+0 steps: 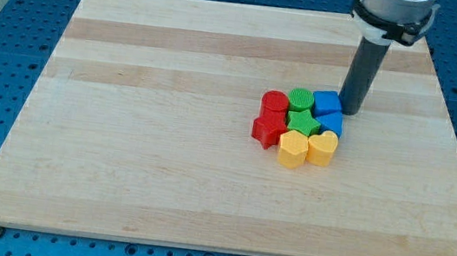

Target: Push the blue cube into the group of blocks

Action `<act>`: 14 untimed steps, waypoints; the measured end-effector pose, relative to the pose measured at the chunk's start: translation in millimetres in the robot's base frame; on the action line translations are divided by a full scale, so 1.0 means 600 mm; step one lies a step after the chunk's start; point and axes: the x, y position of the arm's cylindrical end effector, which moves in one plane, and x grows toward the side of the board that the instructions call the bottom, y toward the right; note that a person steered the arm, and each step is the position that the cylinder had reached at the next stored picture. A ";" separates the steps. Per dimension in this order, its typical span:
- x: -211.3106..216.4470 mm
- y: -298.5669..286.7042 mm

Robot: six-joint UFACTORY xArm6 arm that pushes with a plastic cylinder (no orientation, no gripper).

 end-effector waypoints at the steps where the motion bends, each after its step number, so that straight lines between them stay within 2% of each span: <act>1: -0.003 0.000; 2: -0.001 0.007; 4: -0.068 0.006; 6: -0.029 -0.009; 11: -0.017 -0.023; 12: -0.048 0.005; 14: -0.166 0.049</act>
